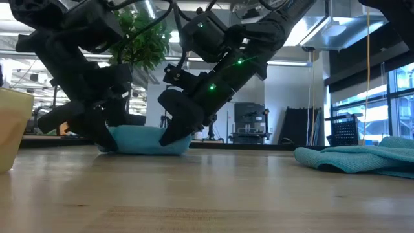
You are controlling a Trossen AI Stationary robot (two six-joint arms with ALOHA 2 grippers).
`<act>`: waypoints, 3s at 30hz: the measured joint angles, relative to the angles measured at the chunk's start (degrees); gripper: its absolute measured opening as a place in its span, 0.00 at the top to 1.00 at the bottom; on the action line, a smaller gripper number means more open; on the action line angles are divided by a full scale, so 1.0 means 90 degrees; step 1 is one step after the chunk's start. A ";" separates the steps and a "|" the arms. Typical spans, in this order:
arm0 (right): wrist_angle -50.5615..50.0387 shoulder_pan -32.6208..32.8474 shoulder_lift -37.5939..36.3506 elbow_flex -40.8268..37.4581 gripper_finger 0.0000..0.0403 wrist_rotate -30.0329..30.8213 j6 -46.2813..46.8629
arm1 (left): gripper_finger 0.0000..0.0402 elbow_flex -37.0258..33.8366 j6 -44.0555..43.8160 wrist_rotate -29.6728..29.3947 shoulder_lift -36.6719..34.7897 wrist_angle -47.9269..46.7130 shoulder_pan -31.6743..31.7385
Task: Fold microfiber towels
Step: Put the folded top blue microfiber cloth into the yellow bin
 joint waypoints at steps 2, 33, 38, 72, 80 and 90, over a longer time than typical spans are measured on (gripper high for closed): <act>-0.0001 -0.0021 0.0000 0.0000 0.96 -0.0091 -0.0037 | 0.42 0.0000 0.0071 -0.0020 0.0000 0.0002 0.0000; -0.0632 0.0593 -0.0012 0.0010 0.41 0.1973 -0.2091 | 1.00 0.0017 0.0061 0.0028 -0.0271 -0.0026 0.0002; -0.1040 0.0586 -0.0012 0.0007 0.42 0.2794 -0.1850 | 1.00 0.0017 0.0094 0.0026 -0.0577 -0.0049 -0.0047; -0.3257 0.1382 -0.1341 0.0007 0.45 0.4801 -0.0154 | 1.00 0.1700 -0.6811 0.0900 -0.2890 -0.1436 -0.4988; -0.3174 0.1382 -0.1341 0.0007 0.45 0.4758 -0.0185 | 1.00 0.1700 -0.7618 -0.0827 -0.2486 -0.0133 -0.6294; -0.3117 0.1382 -0.1341 0.0005 0.45 0.4743 -0.0186 | 1.00 0.1109 -0.9001 -0.0871 -0.1246 0.0872 -0.6618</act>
